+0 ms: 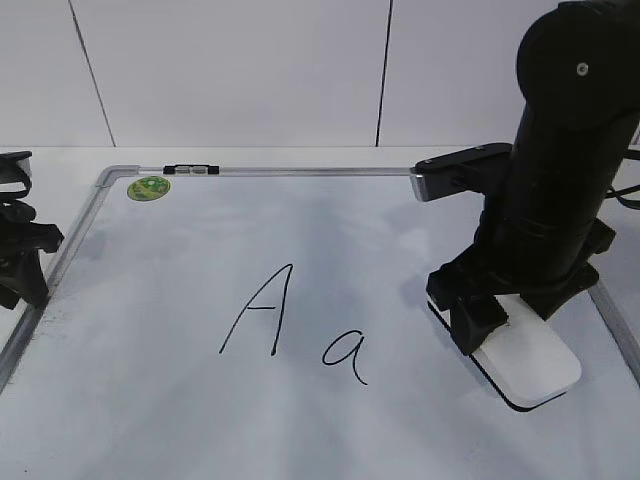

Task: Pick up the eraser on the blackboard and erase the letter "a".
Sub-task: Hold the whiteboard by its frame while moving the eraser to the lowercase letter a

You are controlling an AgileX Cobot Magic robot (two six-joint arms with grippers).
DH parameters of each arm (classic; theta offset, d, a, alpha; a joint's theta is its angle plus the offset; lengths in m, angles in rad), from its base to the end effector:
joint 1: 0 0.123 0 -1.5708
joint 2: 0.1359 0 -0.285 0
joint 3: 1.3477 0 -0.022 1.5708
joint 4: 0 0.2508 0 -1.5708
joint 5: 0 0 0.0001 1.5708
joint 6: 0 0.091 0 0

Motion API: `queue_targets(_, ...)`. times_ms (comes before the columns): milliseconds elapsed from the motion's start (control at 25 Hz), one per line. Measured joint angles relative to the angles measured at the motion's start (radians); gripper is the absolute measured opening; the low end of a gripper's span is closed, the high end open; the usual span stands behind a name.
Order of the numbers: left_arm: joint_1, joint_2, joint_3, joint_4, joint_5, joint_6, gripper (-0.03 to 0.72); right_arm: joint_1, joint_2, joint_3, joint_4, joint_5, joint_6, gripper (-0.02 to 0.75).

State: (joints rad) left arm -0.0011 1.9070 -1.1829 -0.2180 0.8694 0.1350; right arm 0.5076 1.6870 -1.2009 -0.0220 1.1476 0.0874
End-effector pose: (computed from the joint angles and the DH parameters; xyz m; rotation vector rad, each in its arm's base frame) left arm 0.3510 -0.0154 0.1559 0.0007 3.0556 -0.2547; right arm 0.2743 0.1505 0.2309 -0.6625 3.0411 -0.0189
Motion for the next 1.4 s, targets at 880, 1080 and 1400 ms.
queue_targets(880, 0.000, 0.019, -0.009, -0.006, -0.002, 0.000, 0.235, 0.000, 0.000, -0.002, 0.000, 0.002, 0.000, 0.559)
queue_targets(1080, 0.000, 0.024, -0.014, -0.008, 0.002, 0.000, 0.235, 0.000, 0.000, -0.002, -0.002, 0.002, 0.000, 0.559)
queue_targets(1400, 0.000, 0.024, -0.014, -0.017, 0.006, -0.003, 0.026, 0.000, 0.000, -0.002, -0.002, 0.002, 0.000, 0.559)
